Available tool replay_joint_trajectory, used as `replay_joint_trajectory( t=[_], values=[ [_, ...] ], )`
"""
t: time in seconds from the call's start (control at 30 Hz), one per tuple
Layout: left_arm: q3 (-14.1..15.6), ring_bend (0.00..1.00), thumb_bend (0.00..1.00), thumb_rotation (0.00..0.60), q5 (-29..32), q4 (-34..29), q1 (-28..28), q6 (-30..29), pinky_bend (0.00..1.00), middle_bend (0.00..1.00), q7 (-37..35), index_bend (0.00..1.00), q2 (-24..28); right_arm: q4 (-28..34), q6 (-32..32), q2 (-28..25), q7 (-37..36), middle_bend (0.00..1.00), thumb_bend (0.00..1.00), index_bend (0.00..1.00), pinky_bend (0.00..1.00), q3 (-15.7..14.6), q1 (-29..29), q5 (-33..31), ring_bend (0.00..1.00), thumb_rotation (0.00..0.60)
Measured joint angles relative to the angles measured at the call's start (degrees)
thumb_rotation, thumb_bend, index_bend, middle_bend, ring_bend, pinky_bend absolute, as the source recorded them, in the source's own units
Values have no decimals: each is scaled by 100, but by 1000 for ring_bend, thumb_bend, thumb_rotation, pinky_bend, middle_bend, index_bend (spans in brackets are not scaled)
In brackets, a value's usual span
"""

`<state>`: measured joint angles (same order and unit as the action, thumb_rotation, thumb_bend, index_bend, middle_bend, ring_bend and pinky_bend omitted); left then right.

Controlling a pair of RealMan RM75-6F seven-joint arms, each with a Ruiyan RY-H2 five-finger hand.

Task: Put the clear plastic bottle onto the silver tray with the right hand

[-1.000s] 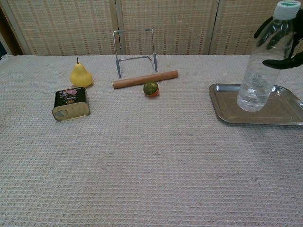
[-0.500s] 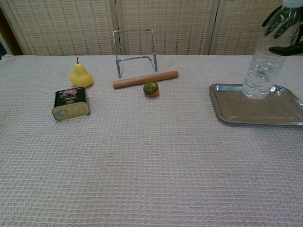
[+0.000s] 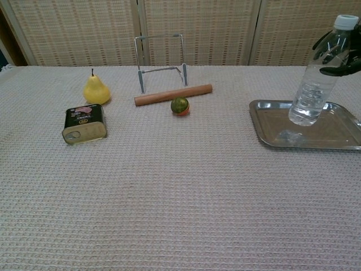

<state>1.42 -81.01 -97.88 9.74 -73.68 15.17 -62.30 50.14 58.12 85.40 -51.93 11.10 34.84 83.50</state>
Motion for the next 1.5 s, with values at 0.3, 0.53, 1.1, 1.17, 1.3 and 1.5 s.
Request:
replay_joint_trajectory(
  t=[0.3, 0.53, 1.1, 1.17, 1.3, 1.5],
  values=[
    [2, 23, 423, 600, 34, -13, 16, 31, 300, 9, 24, 37, 3, -619, -46, 253, -547, 491, 42, 574, 535, -323, 97, 251, 316, 600],
    [1, 24, 423, 600, 65, -17, 32, 66, 300, 10, 27, 37, 7, -549, 55, 185, -612, 381, 40, 380, 408, -464, 93, 368, 143, 600],
    [-5, 24, 426, 600, 78, -28, 28, 47, 300, 11, -72, 37, 48, 578, 411, -546, 130, 0, 41, 0, 83, -790, -80, 621, 0, 600],
    [-6, 24, 426, 600, 76, -27, 26, 43, 300, 11, -91, 37, 54, 725, 502, -655, 327, 0, 40, 0, 42, -821, -134, 647, 0, 600],
    [-10, 28, 426, 600, 76, -29, 13, 19, 300, 12, -152, 37, 76, 1042, 774, -872, 907, 0, 30, 0, 0, -840, -311, 639, 0, 600],
    [-11, 28, 426, 600, 56, -28, -8, -19, 301, 13, -225, 37, 101, 1775, 1665, -1149, 2631, 0, 28, 0, 0, -841, -922, 510, 0, 600]
  ],
)
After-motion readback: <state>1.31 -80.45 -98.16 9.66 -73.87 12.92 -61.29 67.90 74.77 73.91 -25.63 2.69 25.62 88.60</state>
